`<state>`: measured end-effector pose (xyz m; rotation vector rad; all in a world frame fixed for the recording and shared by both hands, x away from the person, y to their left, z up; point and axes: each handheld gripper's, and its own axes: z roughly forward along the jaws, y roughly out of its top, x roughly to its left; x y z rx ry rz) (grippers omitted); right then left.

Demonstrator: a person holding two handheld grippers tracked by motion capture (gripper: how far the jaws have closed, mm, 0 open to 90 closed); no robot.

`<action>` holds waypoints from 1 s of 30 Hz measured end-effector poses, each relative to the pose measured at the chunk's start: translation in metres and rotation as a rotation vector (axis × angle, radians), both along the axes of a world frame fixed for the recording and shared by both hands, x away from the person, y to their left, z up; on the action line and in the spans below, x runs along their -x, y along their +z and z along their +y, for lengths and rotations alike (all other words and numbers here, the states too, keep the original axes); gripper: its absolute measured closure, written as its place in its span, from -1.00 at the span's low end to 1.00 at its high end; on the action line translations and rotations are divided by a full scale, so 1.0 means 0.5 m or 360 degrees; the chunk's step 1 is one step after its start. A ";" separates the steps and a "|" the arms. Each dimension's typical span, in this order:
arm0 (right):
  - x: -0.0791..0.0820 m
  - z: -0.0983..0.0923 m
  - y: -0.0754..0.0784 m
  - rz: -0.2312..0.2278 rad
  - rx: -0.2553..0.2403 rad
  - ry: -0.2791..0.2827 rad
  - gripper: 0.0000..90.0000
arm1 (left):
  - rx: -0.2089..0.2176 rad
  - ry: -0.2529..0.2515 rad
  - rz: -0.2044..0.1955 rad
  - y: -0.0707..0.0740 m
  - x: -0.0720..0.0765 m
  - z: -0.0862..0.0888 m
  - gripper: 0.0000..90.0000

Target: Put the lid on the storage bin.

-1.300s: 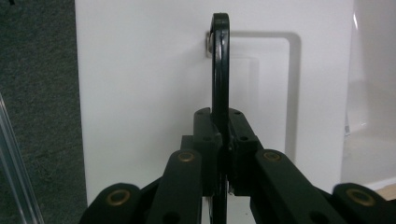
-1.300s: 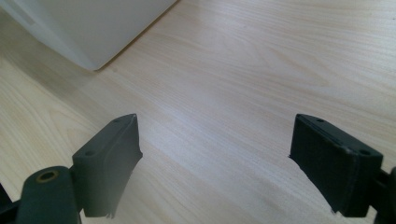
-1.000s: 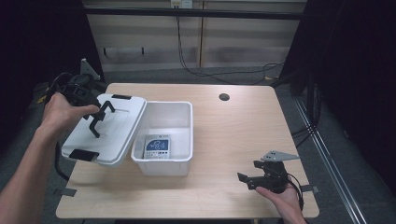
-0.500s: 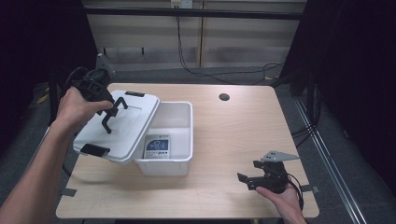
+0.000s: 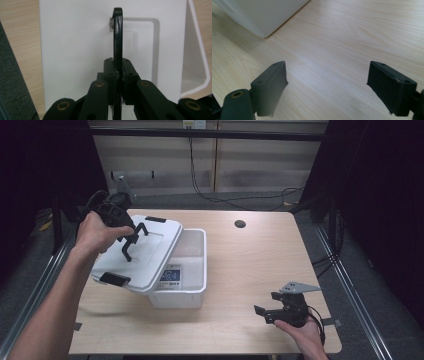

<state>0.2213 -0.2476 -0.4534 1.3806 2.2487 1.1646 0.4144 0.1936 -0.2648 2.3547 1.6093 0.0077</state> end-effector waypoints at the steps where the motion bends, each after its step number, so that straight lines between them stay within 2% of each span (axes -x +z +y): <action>1: 0.000 0.000 0.000 0.0001 0.0000 -0.0001 -0.66 | 0.0000 -0.0005 0.0002 0.000 0.000 -0.004 0.88; 11: 0.000 0.000 0.000 -0.0002 0.0002 0.0004 -0.66 | -0.0016 -0.0070 0.0002 0.006 -0.001 -0.057 0.88; 16: 0.000 -0.001 0.000 -0.0002 -0.0001 0.0002 -0.66 | -0.0021 -0.0066 0.0008 0.008 -0.003 -0.075 0.88; 22: 0.000 -0.001 0.000 0.0005 0.0002 0.0001 -0.66 | -0.0029 -0.0016 0.0026 0.000 -0.005 -0.090 0.88; 27: 0.000 -0.001 0.000 -0.0003 0.0001 0.0004 -0.66 | 0.0013 0.0087 0.0031 -0.002 -0.011 -0.096 0.88; 30: 0.000 -0.001 0.000 0.0000 0.0001 0.0006 -0.66 | -0.0002 0.0141 0.0055 -0.006 -0.014 -0.101 0.88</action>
